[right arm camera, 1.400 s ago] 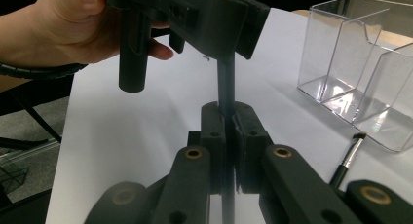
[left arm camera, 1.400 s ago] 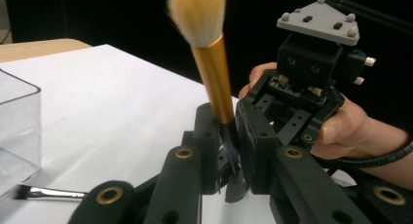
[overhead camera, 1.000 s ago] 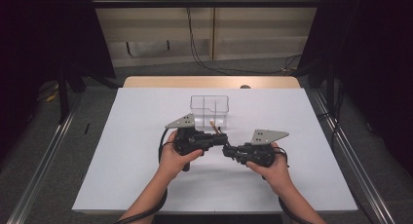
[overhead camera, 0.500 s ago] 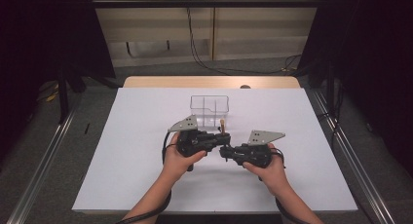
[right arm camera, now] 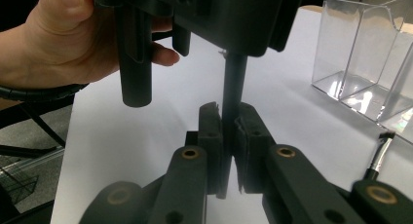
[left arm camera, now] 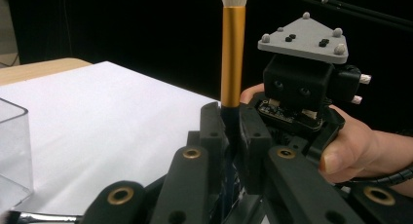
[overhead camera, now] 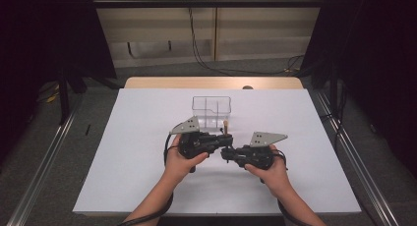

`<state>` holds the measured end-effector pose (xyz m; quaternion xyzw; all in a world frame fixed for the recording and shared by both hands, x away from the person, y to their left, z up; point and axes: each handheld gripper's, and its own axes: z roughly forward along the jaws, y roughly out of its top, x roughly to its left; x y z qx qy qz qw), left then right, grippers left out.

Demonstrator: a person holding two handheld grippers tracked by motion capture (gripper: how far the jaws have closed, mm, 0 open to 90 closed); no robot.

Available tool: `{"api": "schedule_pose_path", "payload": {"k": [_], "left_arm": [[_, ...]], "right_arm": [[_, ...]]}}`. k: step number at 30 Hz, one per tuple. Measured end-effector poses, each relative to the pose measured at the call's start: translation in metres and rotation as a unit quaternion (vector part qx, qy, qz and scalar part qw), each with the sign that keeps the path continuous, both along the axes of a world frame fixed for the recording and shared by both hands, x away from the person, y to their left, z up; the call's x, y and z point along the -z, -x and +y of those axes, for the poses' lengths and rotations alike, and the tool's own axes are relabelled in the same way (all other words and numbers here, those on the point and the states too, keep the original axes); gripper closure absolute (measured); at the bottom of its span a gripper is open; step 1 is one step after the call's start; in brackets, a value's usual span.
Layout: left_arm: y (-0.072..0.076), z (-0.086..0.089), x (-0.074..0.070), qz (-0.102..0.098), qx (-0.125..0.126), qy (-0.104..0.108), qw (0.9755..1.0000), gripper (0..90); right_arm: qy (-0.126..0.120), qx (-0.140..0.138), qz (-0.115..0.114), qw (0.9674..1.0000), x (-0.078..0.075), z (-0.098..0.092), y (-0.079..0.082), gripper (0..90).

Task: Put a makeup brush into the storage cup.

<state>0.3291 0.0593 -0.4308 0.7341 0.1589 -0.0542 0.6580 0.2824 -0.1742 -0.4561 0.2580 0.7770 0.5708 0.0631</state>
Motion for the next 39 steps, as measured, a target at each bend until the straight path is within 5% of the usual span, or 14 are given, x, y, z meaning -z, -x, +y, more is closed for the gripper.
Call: {"api": "schedule_pose_path", "payload": {"k": [4, 11, 15, 23, 30, 39], "left_arm": [[0.0, 0.002, -0.003, -0.007, -0.004, 0.006, 1.0, 83.3], [-0.001, 0.009, -0.008, -0.015, -0.013, 0.009, 0.9998, 83.3], [0.0, 0.01, -0.009, -0.018, -0.01, 0.007, 0.9998, 83.3], [0.0, 0.013, -0.012, -0.025, -0.017, 0.006, 0.9995, 83.3], [0.0, 0.017, -0.014, -0.031, -0.023, 0.005, 0.9992, 83.3], [-0.002, 0.022, -0.015, -0.035, -0.03, 0.006, 0.9989, 83.3]], "right_arm": [[0.004, 0.004, -0.004, 1.0, -0.001, -0.001, 0.001, 75.7], [0.005, 0.02, -0.007, 0.9998, -0.003, -0.01, 0.003, 47.9], [0.005, 0.026, -0.02, 0.9995, -0.005, -0.017, 0.003, 39.9], [0.013, 0.02, -0.011, 0.9997, -0.008, -0.024, 0.004, 15.4], [0.045, 0.015, -0.004, 0.9988, -0.003, -0.028, 0.004, 3.8], [0.028, 0.03, -0.016, 0.999, -0.006, -0.049, 0.007, 1.5]]}}
